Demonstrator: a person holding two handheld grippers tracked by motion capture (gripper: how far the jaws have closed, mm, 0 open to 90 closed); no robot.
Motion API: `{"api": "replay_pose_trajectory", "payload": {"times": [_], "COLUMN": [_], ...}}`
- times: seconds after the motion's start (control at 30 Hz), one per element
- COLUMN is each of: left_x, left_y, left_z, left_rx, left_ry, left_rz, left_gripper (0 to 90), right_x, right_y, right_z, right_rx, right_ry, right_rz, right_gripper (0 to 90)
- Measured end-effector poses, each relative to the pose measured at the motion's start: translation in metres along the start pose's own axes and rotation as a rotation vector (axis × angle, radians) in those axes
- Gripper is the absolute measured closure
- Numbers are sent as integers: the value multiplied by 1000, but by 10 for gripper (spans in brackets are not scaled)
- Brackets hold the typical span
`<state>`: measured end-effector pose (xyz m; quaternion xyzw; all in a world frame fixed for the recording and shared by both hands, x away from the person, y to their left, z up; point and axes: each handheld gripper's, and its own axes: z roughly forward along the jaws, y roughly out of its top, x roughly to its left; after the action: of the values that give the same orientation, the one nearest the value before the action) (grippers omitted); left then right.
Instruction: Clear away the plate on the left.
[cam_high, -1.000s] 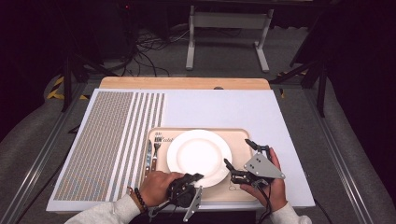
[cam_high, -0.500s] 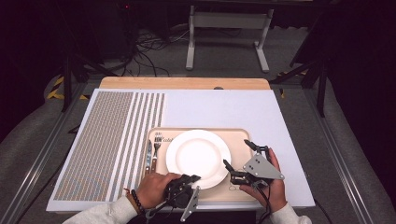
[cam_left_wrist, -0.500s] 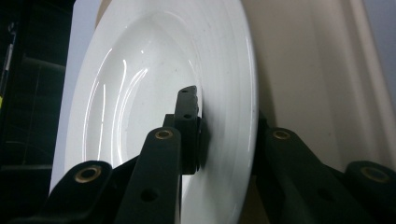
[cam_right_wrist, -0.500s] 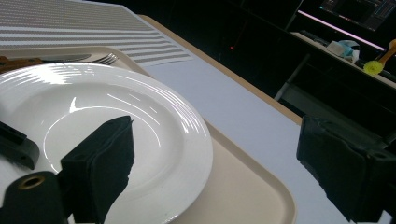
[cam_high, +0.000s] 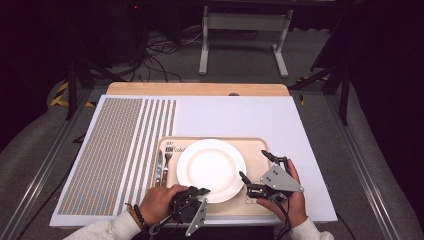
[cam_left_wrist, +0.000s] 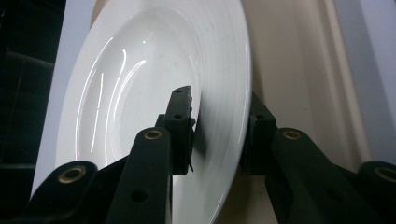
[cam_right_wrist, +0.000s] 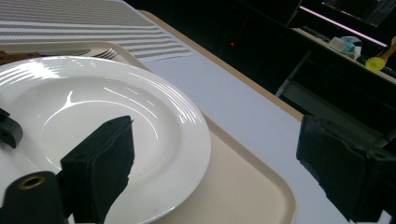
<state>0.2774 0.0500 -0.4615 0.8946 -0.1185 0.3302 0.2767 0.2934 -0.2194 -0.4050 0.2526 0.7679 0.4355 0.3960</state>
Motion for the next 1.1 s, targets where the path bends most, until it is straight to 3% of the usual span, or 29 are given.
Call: {"api": "replay_pose_trajectory", "payload": {"times": [0.4, 0.67, 0.87, 1.1], "left_x": [4, 5, 7, 12], "left_y": [-6, -10, -11, -17], "left_z": [-7, -9, -12, -13], "left_rx": [-41, -46, -60, -61], "left_ry": [-37, -66, -63, -51], "left_rz": [-37, -63, -85, -138], "left_gripper": [629, 519, 460, 262], "right_x": [5, 5, 6, 6], "right_y": [-2, -2, -2, -2], "right_z": [3, 3, 3, 3], "right_rx": [16, 11, 11, 8], "right_ry": [19, 15, 15, 13], "right_rz": [-11, -4, -3, -1], "right_gripper": [124, 127, 127, 124]}}
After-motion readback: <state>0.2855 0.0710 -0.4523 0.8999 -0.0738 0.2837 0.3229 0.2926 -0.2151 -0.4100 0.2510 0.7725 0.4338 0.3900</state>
